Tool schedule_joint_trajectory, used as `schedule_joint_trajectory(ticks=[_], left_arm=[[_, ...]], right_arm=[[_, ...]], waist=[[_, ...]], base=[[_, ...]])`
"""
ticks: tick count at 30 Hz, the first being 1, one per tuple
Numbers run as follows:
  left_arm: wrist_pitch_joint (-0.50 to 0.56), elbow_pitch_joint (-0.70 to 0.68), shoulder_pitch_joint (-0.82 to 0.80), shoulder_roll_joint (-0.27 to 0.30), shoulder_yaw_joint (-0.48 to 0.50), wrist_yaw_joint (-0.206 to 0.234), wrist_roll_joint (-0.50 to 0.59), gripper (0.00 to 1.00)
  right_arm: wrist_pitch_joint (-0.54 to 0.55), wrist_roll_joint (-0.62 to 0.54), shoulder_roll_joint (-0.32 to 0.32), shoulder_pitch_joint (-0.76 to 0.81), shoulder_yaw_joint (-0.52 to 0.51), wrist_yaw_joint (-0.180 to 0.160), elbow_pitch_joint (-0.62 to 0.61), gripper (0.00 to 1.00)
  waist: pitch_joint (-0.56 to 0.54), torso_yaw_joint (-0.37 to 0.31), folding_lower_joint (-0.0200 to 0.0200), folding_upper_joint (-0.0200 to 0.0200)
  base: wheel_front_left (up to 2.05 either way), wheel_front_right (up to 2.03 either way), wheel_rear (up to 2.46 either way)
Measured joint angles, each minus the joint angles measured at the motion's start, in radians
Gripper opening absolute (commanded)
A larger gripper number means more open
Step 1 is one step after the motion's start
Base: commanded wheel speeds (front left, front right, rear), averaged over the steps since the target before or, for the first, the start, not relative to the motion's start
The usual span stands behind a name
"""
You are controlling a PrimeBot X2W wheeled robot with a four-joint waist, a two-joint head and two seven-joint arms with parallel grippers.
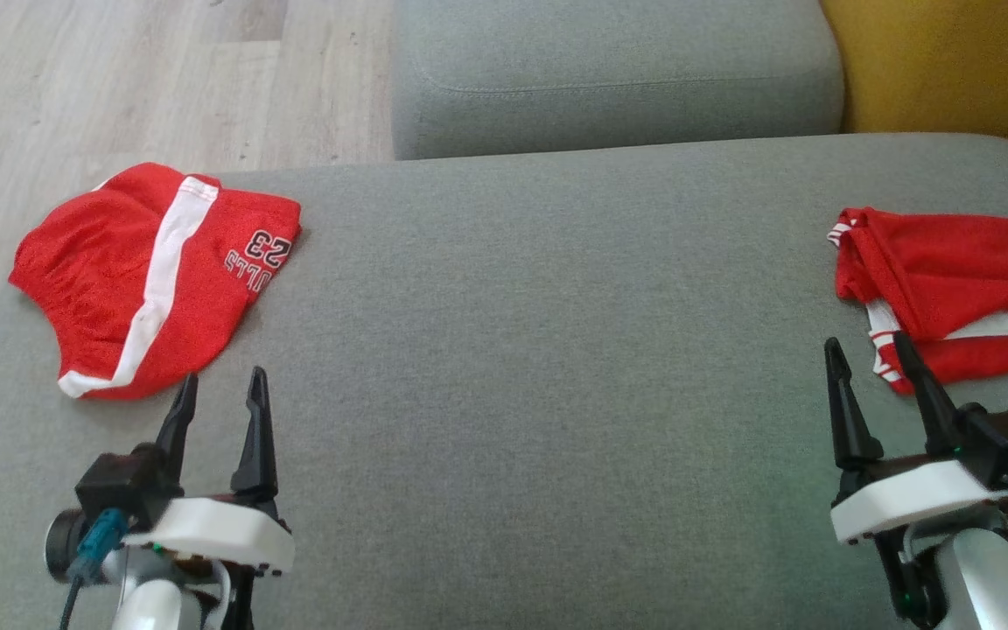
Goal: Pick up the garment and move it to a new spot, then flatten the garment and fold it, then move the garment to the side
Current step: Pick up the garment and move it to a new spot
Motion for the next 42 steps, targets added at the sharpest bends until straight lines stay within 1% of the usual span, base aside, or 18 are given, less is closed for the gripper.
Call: schedule_joint_trajectory(ticks=[4,8,15,21,25,29,32,34,36,37,38,40,42], left_arm=[[0.000,0.003,-0.001,-0.005,0.005,0.000,0.009,1.00],[0.000,0.010,-0.001,-0.007,0.017,0.003,0.021,1.00],[0.000,0.020,-0.001,-0.005,0.037,0.029,0.026,1.00],[0.000,0.032,0.004,0.001,0.057,0.037,0.026,1.00],[0.000,0.039,0.018,0.006,0.058,0.038,0.025,1.00],[0.000,0.039,0.017,0.007,0.058,0.038,0.024,1.00],[0.007,0.031,0.014,0.012,0.057,0.037,0.015,1.00],[0.046,0.019,-0.002,0.023,0.055,0.031,0.014,1.00],[0.130,0.015,-0.058,0.048,0.045,0.001,0.002,1.00],[0.186,0.016,-0.098,0.067,0.039,-0.022,-0.011,1.00],[0.231,0.015,-0.148,0.081,0.035,-0.033,-0.025,1.00],[0.319,0.031,-0.260,0.102,0.034,-0.052,-0.049,1.00],[0.399,0.087,-0.372,0.113,0.039,-0.066,-0.093,1.00]], right_arm=[[0.000,0.000,0.013,0.001,0.001,0.000,-0.013,1.00],[0.009,0.002,0.019,0.004,0.014,0.000,-0.019,1.00],[0.010,0.015,0.040,0.005,0.050,0.000,-0.018,1.00],[0.010,0.029,0.052,0.003,0.086,0.000,-0.003,1.00],[0.009,0.035,0.054,0.002,0.102,0.000,0.007,1.00],[0.008,0.038,0.056,0.001,0.103,0.000,0.018,1.00],[0.007,0.038,0.056,0.000,0.106,0.000,0.019,1.00],[0.007,0.038,0.055,-0.001,0.113,0.000,0.018,1.00],[0.007,0.039,0.054,-0.004,0.121,0.000,0.017,1.00],[0.007,0.039,0.054,-0.008,0.125,0.000,0.013,1.00],[0.007,0.040,0.052,-0.012,0.128,0.000,0.006,1.00],[0.007,0.041,0.048,-0.026,0.129,0.000,-0.007,1.00],[0.009,0.050,0.045,-0.044,0.138,0.000,-0.016,1.00]], waist=[[0.000,0.019,0.0000,0.0000],[0.000,0.059,0.0000,0.0000],[-0.003,0.164,0.0000,0.0000],[-0.004,0.259,0.0000,0.0000],[-0.004,0.309,0.0000,0.0000],[-0.005,0.339,0.0000,0.0000],[-0.002,0.343,0.0000,0.0000],[0.005,0.338,0.0000,0.0000],[0.013,0.326,0.0000,0.0000],[0.017,0.318,0.0000,0.0000],[0.024,0.309,0.0000,0.0000],[0.042,0.290,0.0000,0.0000],[0.061,0.266,0.0000,0.0000]], base=[[0.00,0.00,0.00],[0.00,0.00,0.00],[0.00,0.00,0.00],[0.00,0.00,0.00],[0.00,0.00,0.00],[0.00,0.00,0.00],[0.00,0.00,0.00],[0.00,0.00,0.00],[0.00,0.00,0.00],[0.00,0.00,0.00],[0.00,0.00,0.00],[0.00,0.00,0.00],[0.00,0.00,0.00]])
